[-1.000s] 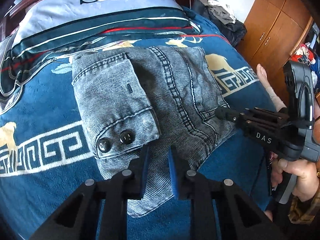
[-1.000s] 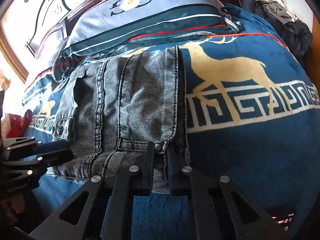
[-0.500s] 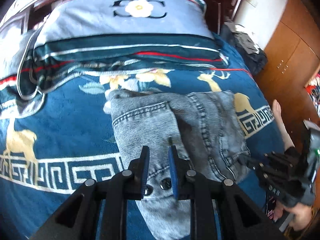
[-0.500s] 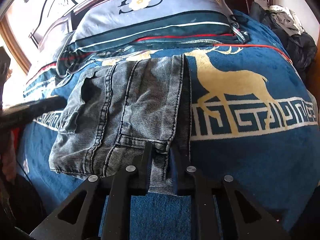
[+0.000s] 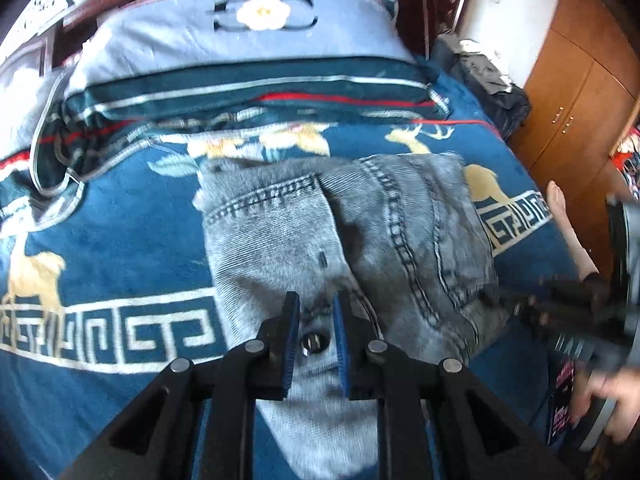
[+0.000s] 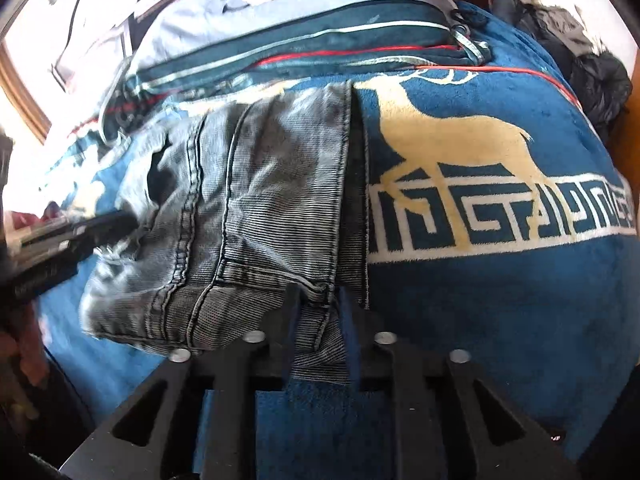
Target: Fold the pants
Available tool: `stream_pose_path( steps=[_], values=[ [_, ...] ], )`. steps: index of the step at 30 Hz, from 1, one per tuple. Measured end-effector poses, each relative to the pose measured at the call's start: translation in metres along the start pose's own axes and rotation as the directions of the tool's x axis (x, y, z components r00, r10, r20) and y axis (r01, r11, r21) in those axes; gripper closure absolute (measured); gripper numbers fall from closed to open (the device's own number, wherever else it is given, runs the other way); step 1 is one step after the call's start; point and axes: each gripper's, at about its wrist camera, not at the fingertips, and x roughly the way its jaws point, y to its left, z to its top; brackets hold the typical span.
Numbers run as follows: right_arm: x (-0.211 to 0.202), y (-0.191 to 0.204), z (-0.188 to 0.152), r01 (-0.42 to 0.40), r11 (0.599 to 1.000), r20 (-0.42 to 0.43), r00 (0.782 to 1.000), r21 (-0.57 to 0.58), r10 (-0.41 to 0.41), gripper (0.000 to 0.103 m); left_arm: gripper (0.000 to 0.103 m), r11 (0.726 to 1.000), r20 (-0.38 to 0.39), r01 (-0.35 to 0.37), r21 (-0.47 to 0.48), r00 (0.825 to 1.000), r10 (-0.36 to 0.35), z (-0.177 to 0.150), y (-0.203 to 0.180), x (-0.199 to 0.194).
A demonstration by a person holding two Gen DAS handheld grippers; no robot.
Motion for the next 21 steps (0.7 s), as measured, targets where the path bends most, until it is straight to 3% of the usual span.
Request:
stream_pose_path(
  steps=[5, 10, 11, 13, 15, 17, 19, 21],
  values=[
    [-0.022, -0.012, 0.025, -0.051, 0.997, 0.092, 0.995, 0.050, 0.047, 0.045, 0.085, 0.998, -0.033, 0.044, 0.042, 0.999, -0.043, -0.024, -0.009, 0.003],
    [-0.006, 0.002, 0.066, -0.115, 0.993, 0.071, 0.991, 0.017, 0.113, 0.044, 0.085, 0.998, -0.022, 0.062, 0.030, 0.998, -0.062, -0.028, -0.007, 0.007],
    [-0.002, 0.005, 0.072, -0.113, 0.994, 0.030, 0.993, 0.014, 0.112, 0.044, 0.085, 0.997, -0.021, 0.072, 0.031, 0.997, -0.071, -0.029, -0.005, 0.006],
    [0.009, 0.011, 0.078, -0.094, 0.995, -0.132, 0.987, 0.019, 0.096, 0.044, 0.085, 0.995, -0.016, 0.092, 0.035, 0.996, -0.091, -0.032, -0.001, 0.005],
    [0.001, 0.011, 0.075, -0.083, 0.996, -0.136, 0.987, 0.014, 0.084, 0.044, 0.085, 0.994, -0.015, 0.104, 0.031, 0.994, -0.104, -0.034, 0.001, 0.006],
    [-0.005, 0.006, 0.068, -0.040, 0.999, -0.143, 0.989, -0.004, 0.039, 0.044, 0.085, 0.993, -0.014, 0.113, 0.022, 0.994, -0.113, -0.034, 0.002, 0.007],
    [-0.003, -0.006, 0.054, 0.065, 0.998, -0.165, 0.984, -0.006, -0.066, 0.044, 0.085, 0.993, -0.009, 0.115, 0.019, 0.993, -0.114, -0.035, 0.002, 0.007],
    [-0.004, -0.018, 0.042, 0.080, 0.996, -0.157, 0.985, 0.034, -0.073, 0.044, 0.085, 0.993, 0.001, 0.114, 0.018, 0.993, -0.114, -0.035, 0.001, 0.004]
  ],
)
